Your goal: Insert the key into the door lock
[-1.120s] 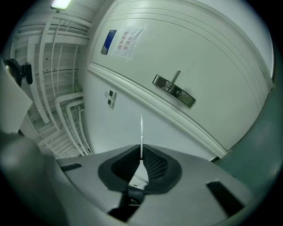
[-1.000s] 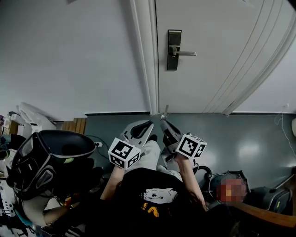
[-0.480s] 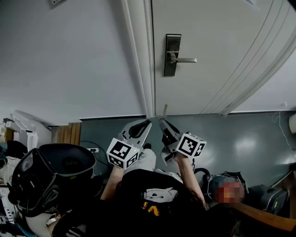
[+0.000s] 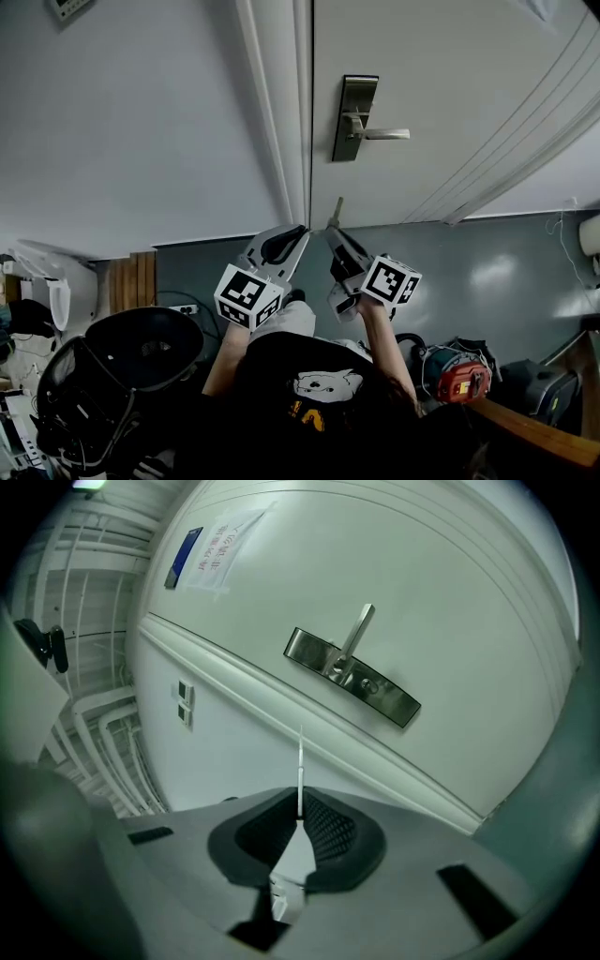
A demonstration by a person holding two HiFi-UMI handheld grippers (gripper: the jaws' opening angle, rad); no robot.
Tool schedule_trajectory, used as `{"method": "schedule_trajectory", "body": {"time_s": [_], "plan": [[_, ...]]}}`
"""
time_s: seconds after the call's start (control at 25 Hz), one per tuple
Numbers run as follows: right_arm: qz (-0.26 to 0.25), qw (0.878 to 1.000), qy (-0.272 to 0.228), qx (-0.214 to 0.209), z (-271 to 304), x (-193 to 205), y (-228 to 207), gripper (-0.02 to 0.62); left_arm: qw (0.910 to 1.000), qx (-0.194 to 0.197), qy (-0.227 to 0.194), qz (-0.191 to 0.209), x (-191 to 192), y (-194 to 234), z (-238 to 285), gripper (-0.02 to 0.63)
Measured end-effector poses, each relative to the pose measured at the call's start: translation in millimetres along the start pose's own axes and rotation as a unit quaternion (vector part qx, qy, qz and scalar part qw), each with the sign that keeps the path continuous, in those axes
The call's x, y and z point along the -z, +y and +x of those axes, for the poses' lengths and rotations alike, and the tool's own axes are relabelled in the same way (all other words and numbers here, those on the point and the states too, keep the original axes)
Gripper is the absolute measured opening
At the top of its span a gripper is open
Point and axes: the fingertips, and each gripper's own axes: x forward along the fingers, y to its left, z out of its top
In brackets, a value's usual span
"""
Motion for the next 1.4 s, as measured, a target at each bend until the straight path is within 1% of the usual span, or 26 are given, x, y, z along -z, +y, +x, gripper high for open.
{"method": "schedule_trajectory", "body": {"time_s": [0.24,0.44,0.72,0.84,1.04,1.24,1.4], "plan": [[0.008,1.000,-0.007,0.024,36,-21,-19,0.017,0.9996,0.025,0.003,-0.009,-2,35,23,0.028],[0.012,0.999,-0.024,0.045,64,-40,-37,0.017,0.9988,0.046,0.008,-0.010,2,61,36,0.028],[0.009,0.997,-0.042,0.063,88,-68,-59,0.018,0.9969,0.078,0.008,-0.011,2,78,50,0.028],[0.024,0.997,-0.042,0.059,96,-77,-68,0.018,0.9961,0.087,0.011,-0.009,3,78,60,0.028],[0.054,0.997,-0.032,0.048,100,-90,-86,0.018,0.9952,0.097,0.015,0.002,2,65,75,0.028],[0.079,0.996,-0.015,0.032,94,-99,-103,0.017,0.9956,0.092,0.015,0.003,0,47,92,0.028],[0.090,0.996,0.004,0.024,94,-96,-109,0.018,0.9964,0.084,0.011,0.005,-1,41,97,0.028]]}}
